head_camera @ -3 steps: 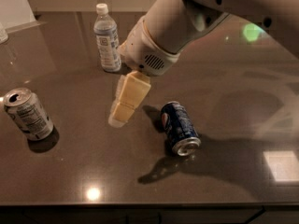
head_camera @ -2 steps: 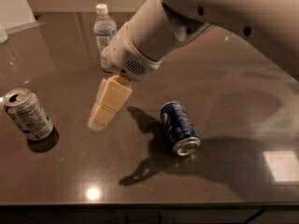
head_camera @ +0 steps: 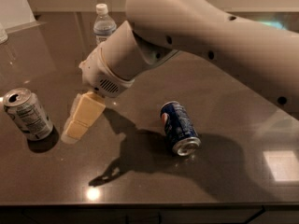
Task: Pick 7up can
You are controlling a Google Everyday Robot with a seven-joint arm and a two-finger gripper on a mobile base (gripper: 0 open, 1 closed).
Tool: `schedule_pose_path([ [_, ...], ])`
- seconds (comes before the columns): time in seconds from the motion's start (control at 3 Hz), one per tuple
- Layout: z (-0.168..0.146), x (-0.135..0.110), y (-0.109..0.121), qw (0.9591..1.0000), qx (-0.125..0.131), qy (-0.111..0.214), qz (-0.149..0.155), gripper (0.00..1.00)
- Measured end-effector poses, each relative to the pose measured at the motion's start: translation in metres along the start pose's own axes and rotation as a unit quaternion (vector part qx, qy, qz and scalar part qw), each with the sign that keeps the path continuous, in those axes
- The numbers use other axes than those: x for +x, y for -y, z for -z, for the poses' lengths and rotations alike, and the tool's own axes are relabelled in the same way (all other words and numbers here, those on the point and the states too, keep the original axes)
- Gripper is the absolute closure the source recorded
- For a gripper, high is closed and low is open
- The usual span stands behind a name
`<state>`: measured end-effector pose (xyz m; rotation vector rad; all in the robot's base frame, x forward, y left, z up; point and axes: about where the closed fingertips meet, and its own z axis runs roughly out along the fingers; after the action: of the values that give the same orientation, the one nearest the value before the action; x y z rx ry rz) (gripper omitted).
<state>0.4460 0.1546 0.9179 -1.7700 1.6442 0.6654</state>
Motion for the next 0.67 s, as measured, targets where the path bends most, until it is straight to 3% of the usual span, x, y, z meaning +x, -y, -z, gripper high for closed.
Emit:
schedule_pose_path([
  [0.67,-0.046,-0.015,0.003,0.9998,-0.003,0.020,0.003,0.00],
])
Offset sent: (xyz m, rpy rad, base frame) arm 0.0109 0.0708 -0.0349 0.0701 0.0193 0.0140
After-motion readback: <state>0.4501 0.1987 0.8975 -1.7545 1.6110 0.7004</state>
